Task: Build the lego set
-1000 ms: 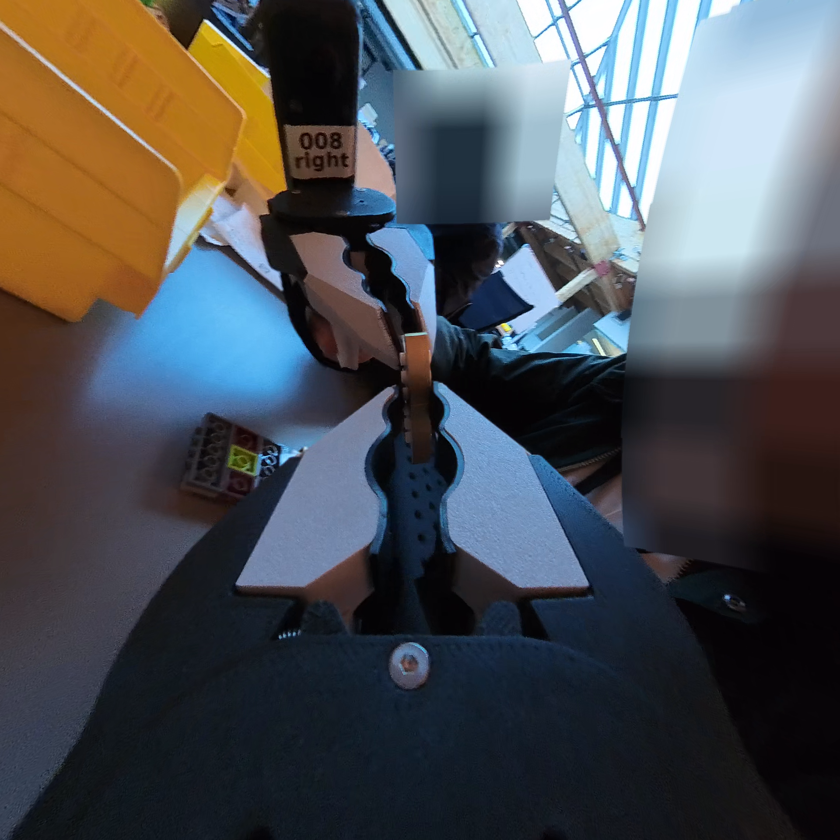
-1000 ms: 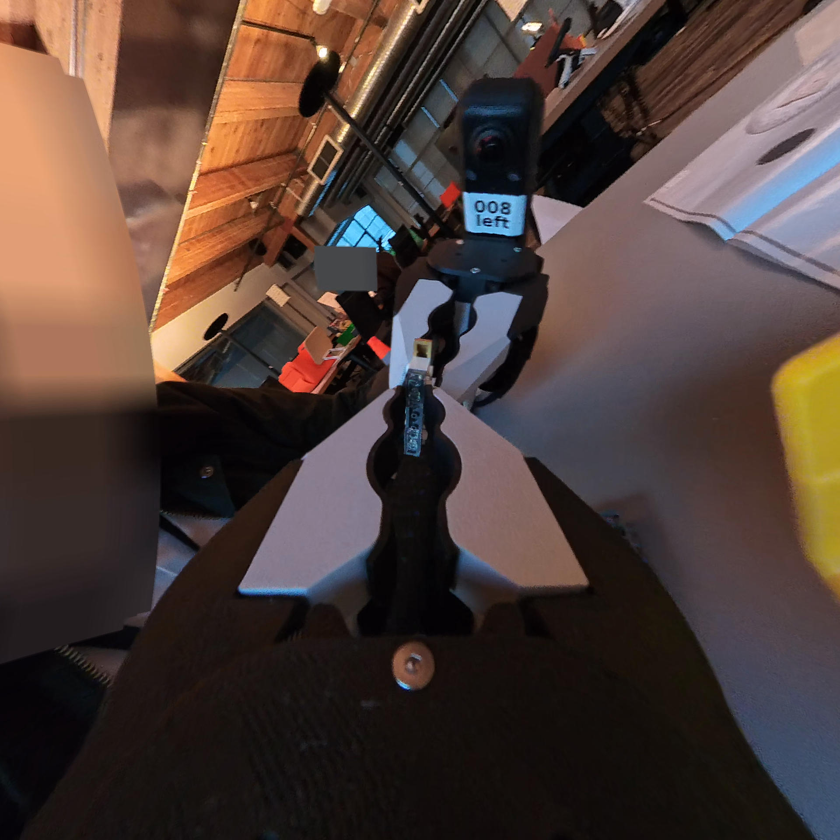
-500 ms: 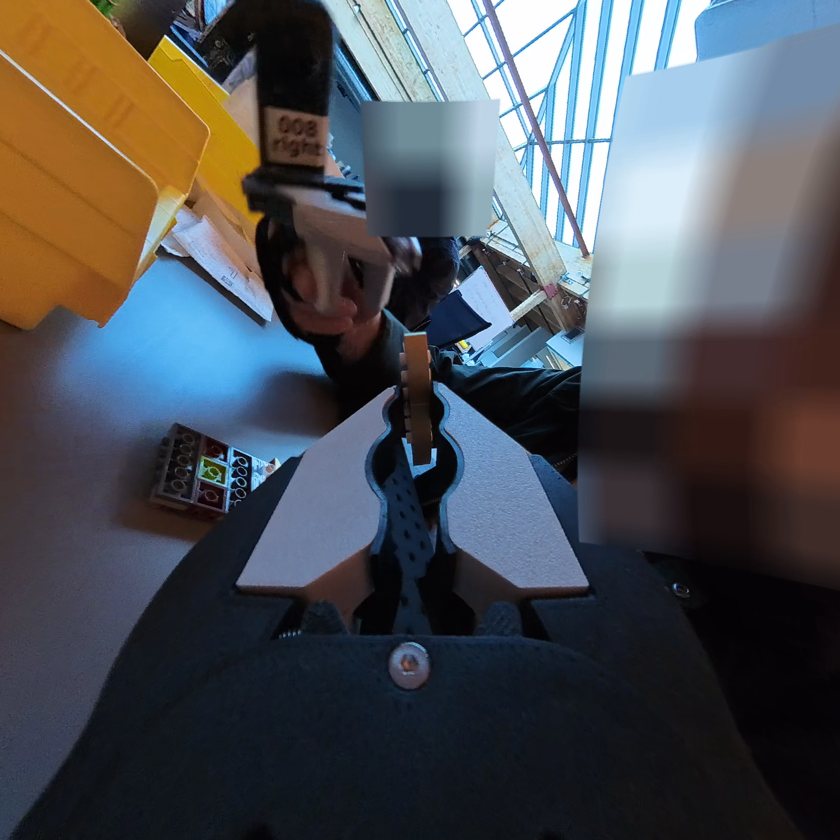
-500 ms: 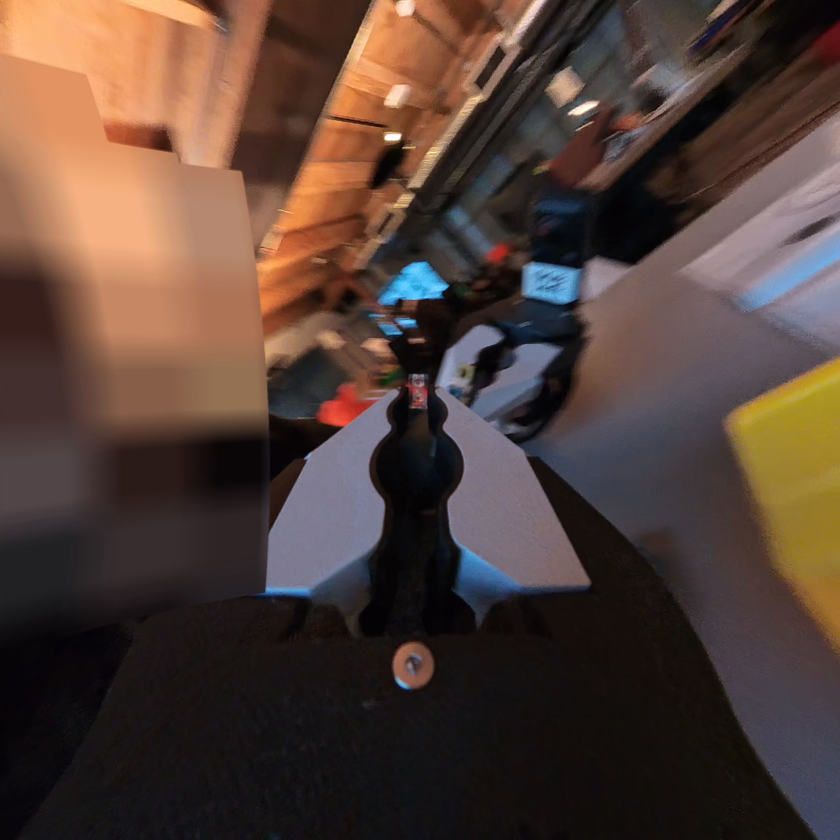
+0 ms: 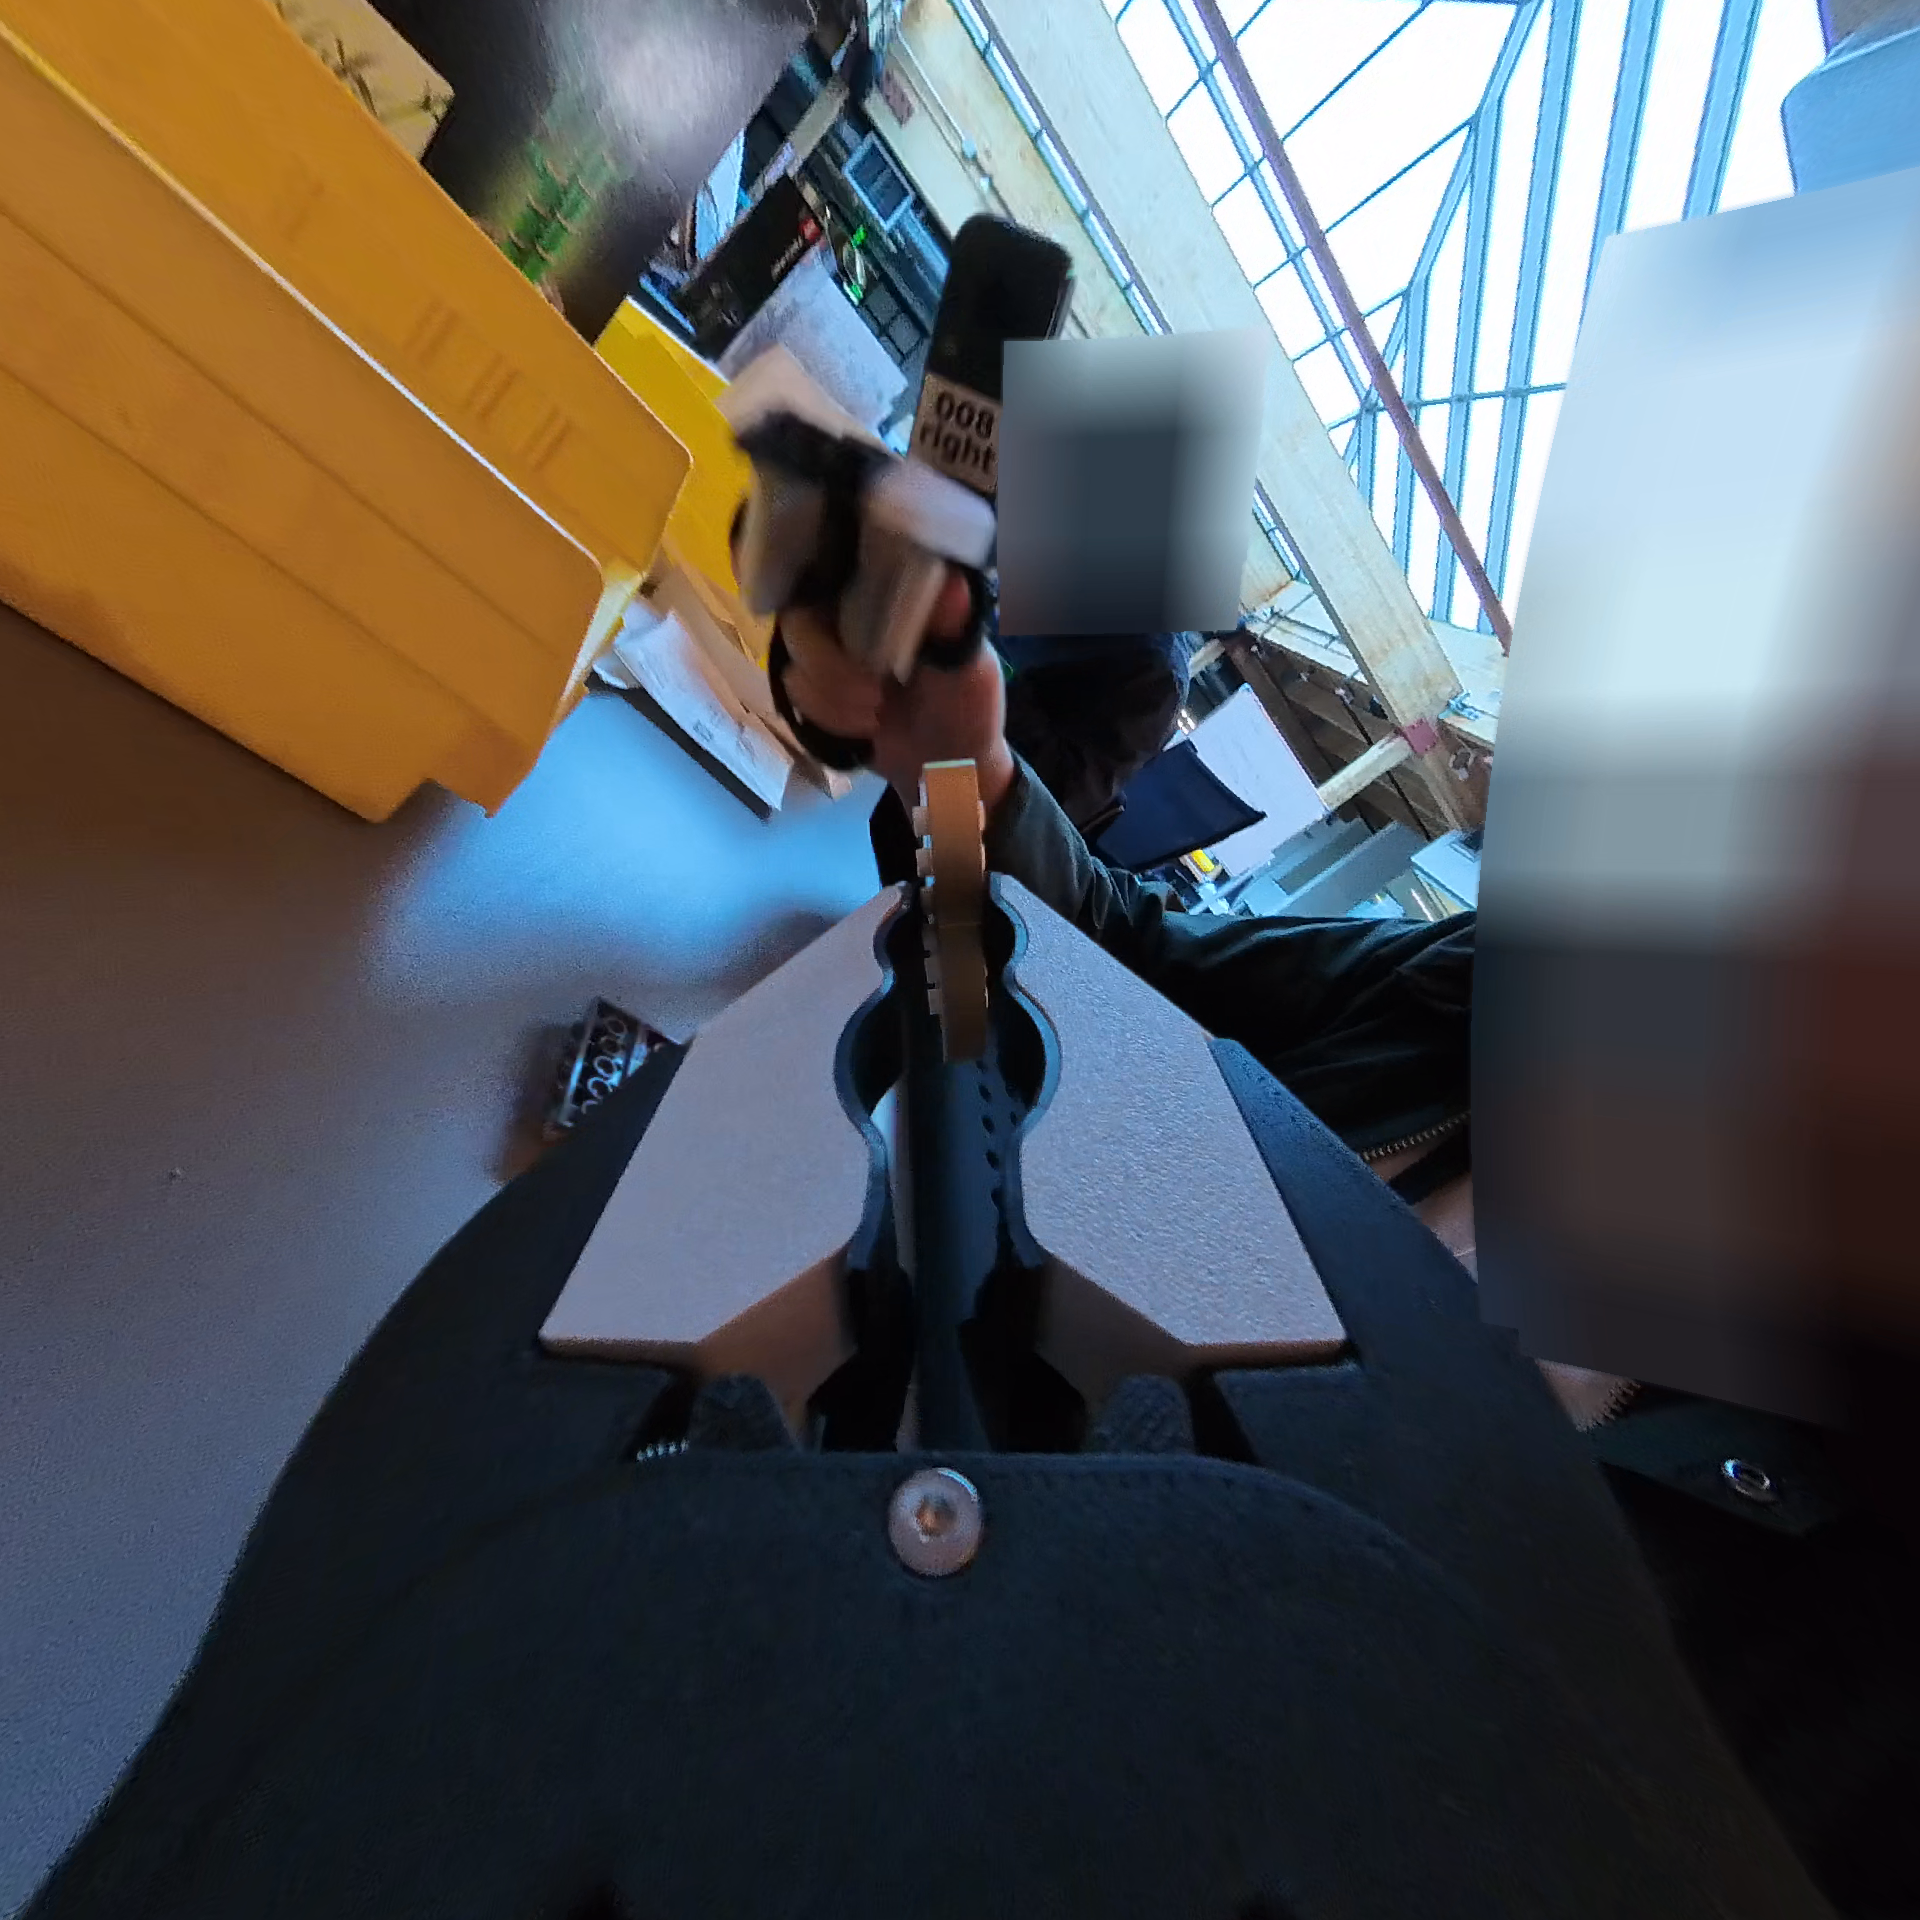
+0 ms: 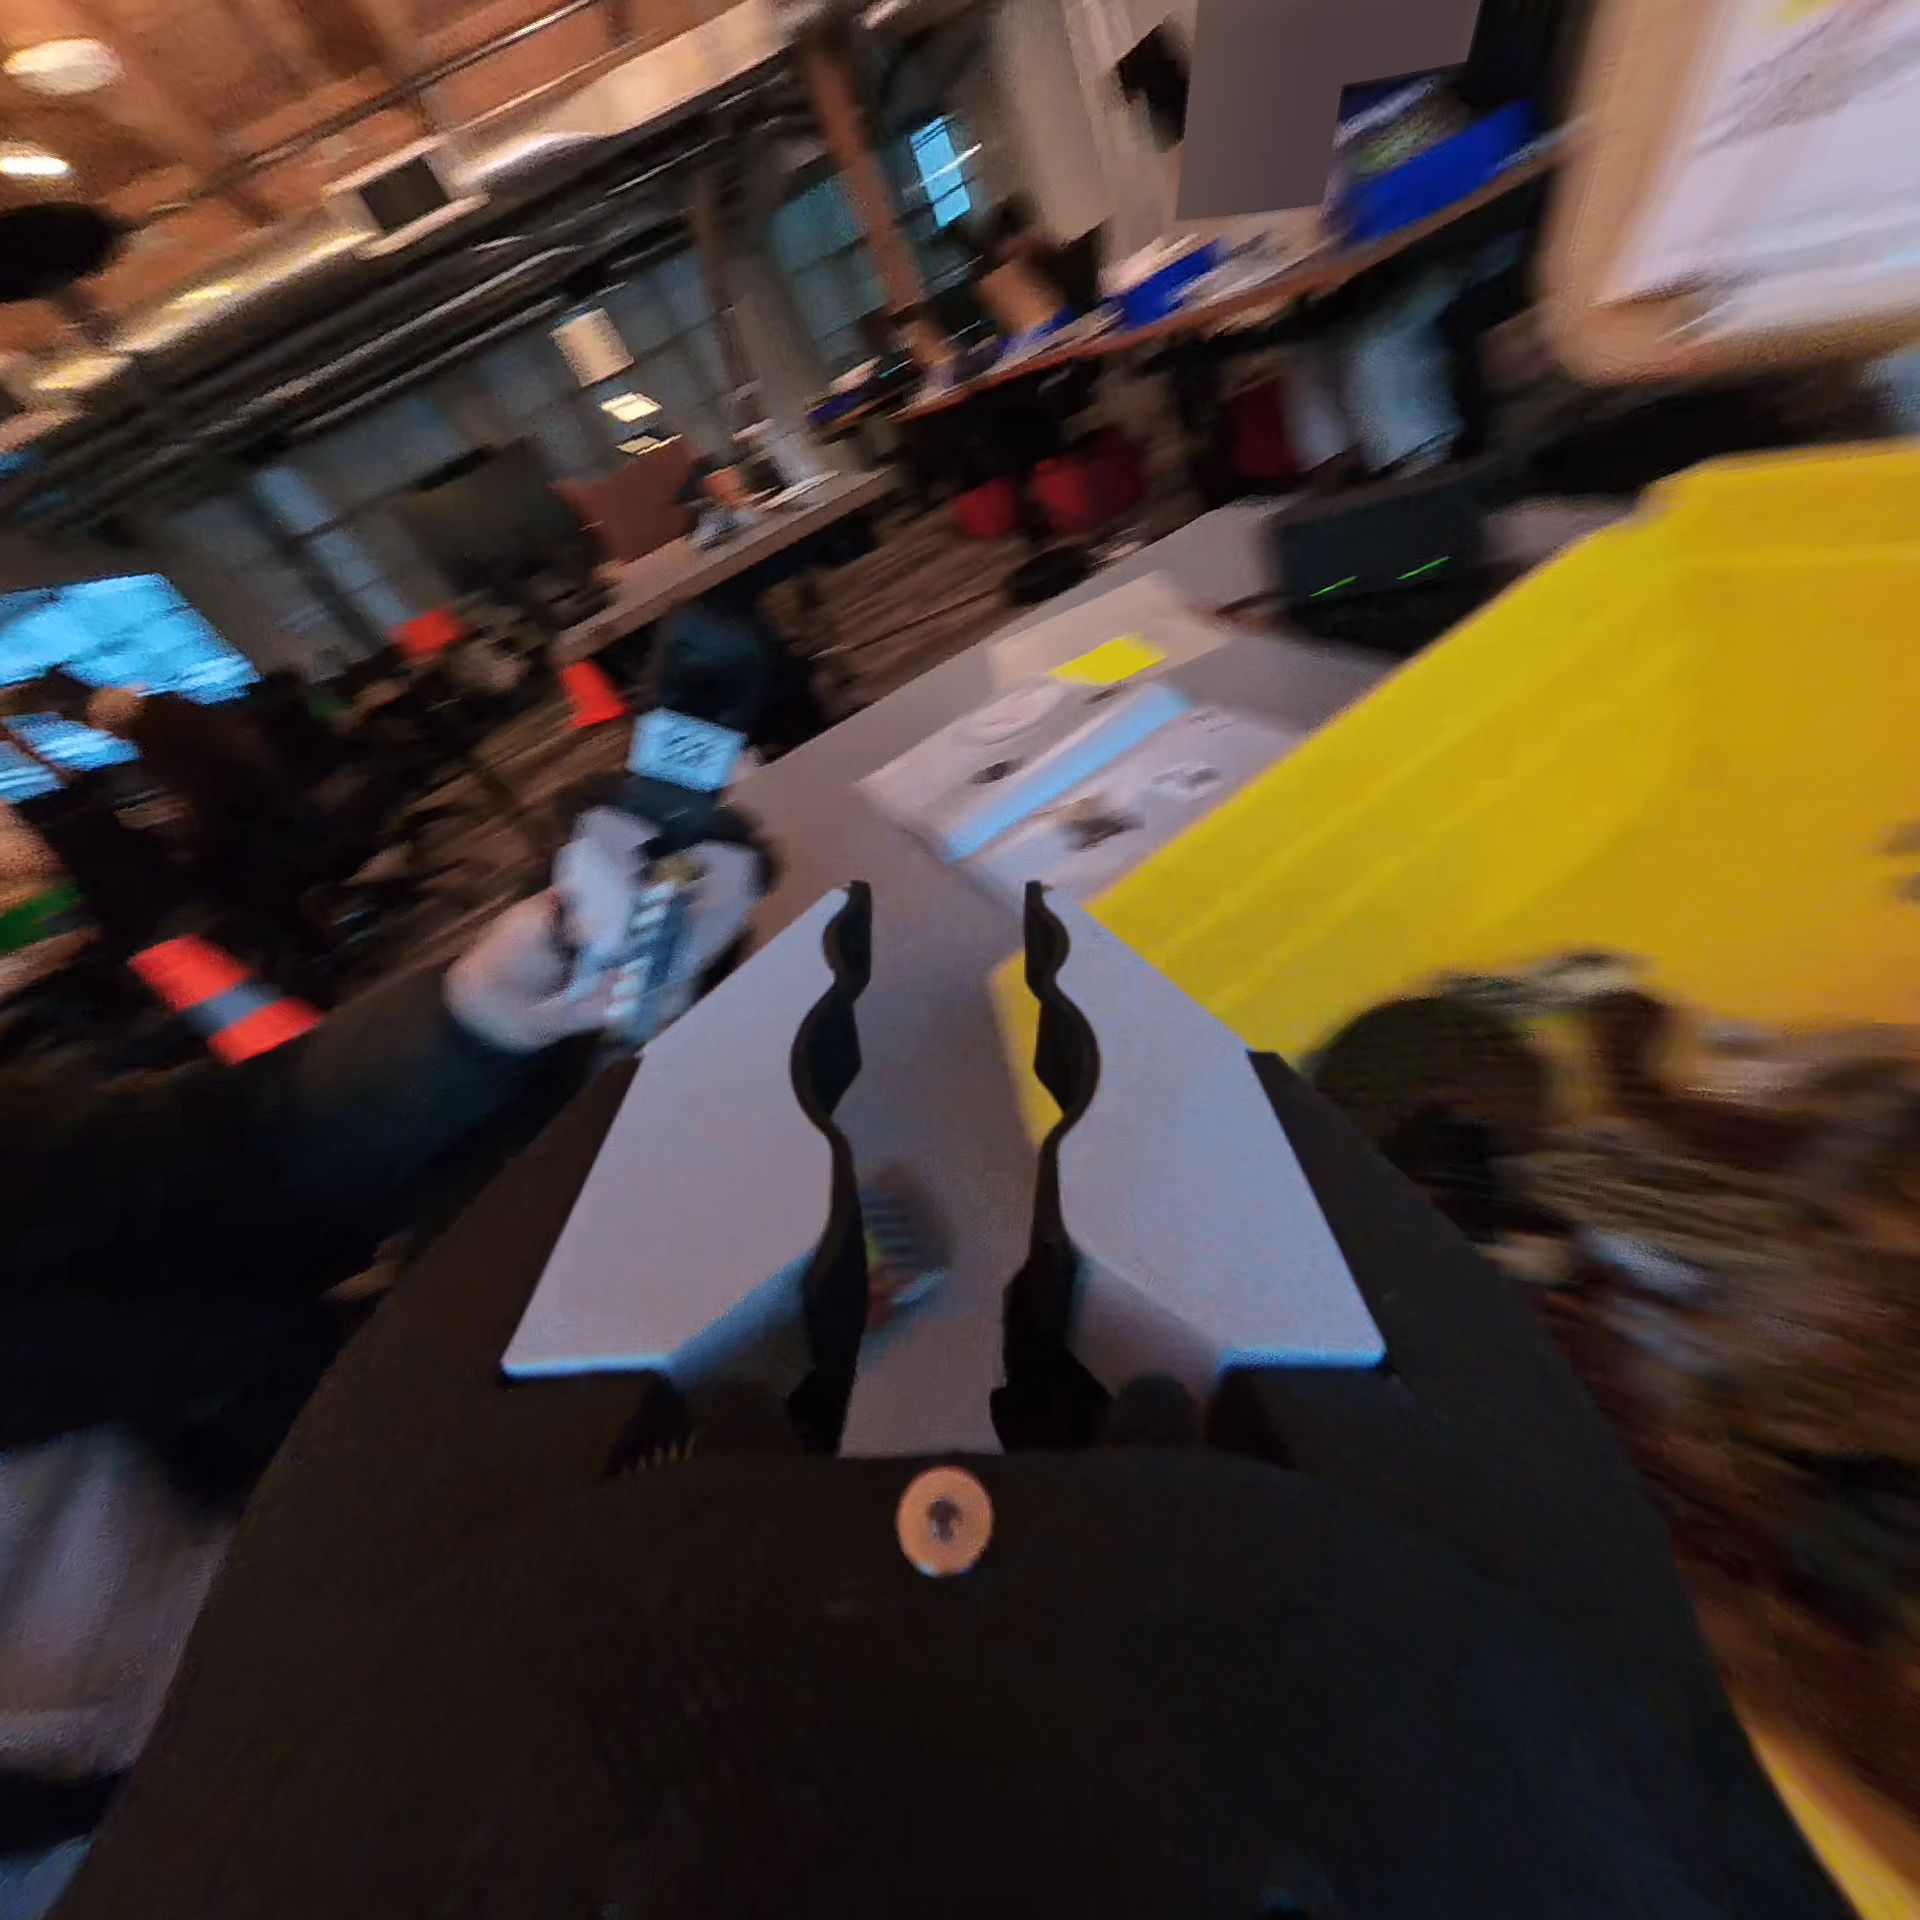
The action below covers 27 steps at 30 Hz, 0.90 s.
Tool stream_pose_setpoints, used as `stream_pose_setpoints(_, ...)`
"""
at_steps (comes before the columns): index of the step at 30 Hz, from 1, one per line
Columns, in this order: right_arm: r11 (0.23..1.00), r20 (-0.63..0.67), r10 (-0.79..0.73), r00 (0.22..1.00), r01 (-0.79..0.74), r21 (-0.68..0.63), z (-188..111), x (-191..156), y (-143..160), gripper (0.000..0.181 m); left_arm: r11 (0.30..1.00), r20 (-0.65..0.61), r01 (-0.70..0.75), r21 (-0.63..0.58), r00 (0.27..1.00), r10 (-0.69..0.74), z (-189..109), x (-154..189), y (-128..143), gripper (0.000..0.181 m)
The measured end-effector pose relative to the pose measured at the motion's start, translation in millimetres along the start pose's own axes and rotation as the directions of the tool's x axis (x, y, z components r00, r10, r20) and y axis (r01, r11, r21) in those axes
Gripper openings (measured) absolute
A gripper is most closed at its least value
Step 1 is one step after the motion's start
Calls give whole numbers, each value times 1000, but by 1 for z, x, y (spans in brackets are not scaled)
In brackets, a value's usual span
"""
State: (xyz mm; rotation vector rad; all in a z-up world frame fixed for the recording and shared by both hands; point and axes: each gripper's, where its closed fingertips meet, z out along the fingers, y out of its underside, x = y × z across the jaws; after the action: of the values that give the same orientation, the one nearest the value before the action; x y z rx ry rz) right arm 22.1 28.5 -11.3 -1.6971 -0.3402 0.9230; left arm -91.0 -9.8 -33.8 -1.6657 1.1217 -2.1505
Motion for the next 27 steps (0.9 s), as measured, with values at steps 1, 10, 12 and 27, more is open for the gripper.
stream_pose_setpoints(1,997,109,62,992,-56,-55,12,-21,13,27,1000,3,-7,10,1000,7,-1,0,-2,9)
stream_pose_setpoints(10,920,348,333,876,-221,-324,62,-91,76,17,999,41,-52,-9,998,53,1,-1,0,9)
stream_pose_setpoints(12,914,352,346,870,-228,-335,62,-92,77,15,998,43,-55,-15,998,55,3,-1,1,9)
stream_pose_setpoints(27,926,331,312,890,-208,-314,60,-85,73,5,994,40,-6,-105,999,10,14,-9,20,11)
